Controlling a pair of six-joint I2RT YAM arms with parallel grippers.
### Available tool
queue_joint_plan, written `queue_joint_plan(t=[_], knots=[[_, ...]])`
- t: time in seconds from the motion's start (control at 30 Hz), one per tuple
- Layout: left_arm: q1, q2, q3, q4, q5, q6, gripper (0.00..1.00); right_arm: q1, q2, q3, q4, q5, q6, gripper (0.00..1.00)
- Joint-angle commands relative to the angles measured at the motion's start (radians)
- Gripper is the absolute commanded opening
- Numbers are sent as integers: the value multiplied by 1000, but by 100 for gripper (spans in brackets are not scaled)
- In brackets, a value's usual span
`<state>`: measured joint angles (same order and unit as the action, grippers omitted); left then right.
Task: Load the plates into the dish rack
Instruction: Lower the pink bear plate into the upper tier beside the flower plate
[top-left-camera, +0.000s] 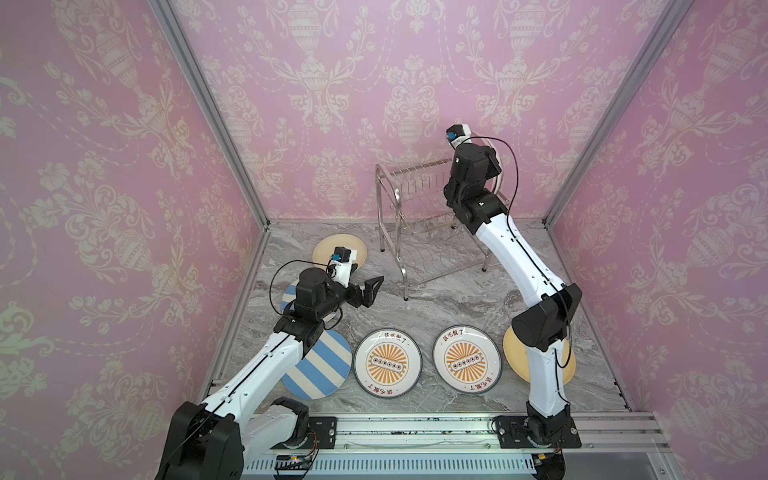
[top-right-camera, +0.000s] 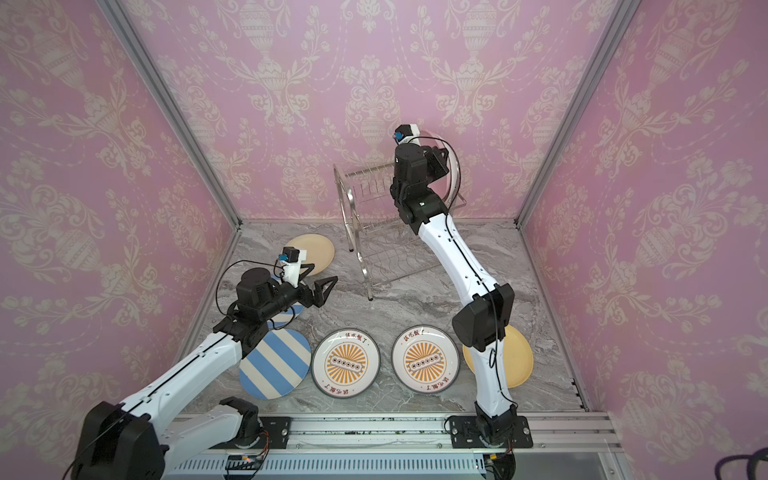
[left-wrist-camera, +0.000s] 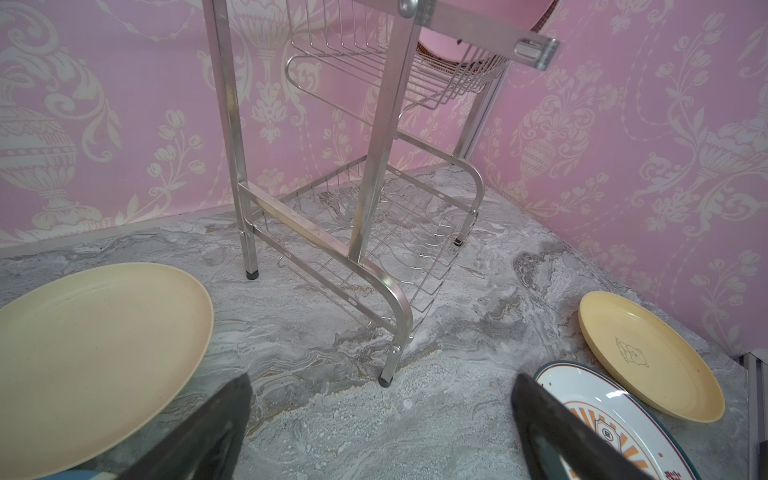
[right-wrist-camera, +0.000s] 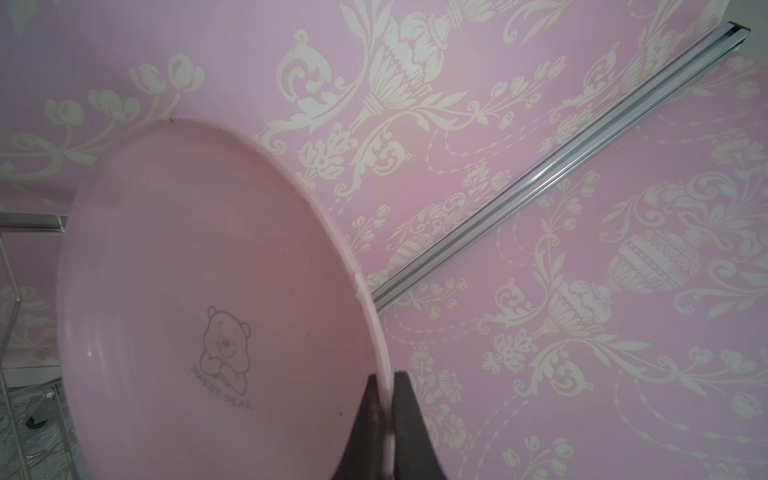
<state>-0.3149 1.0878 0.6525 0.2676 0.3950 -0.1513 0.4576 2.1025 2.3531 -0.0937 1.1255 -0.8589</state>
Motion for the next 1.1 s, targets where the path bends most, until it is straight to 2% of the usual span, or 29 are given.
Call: queue_joint_plan(t=[0.0, 0.27, 0.5, 0.53, 0.57, 0.6, 0.8, 1.07], knots=[[9, -20, -1, -5, 17, -14, 99, -1, 16, 15, -32, -3, 92, 0], [10, -17, -1, -9, 15, -11, 99, -6, 30, 12, -54, 6, 100, 0], [10, -18, -1, -11, 15, -11, 99, -17, 20, -5, -100, -1, 156, 0], [10, -16, -1, -9, 16, -10, 99, -17, 19, -5, -103, 0, 157, 3], [9, -17, -2, -11, 15, -10, 99, -17, 20, -7, -109, 2, 159, 12], [10, -17, -1, -11, 16, -10, 99, -17, 20, -10, -112, 2, 162, 15], [9, -22, -3, -13, 13, -11, 99, -11, 10, -8, -118, -3, 169, 23], [10, -19, 2, -7, 14, -11, 99, 10, -15, 8, -87, 7, 111, 52]])
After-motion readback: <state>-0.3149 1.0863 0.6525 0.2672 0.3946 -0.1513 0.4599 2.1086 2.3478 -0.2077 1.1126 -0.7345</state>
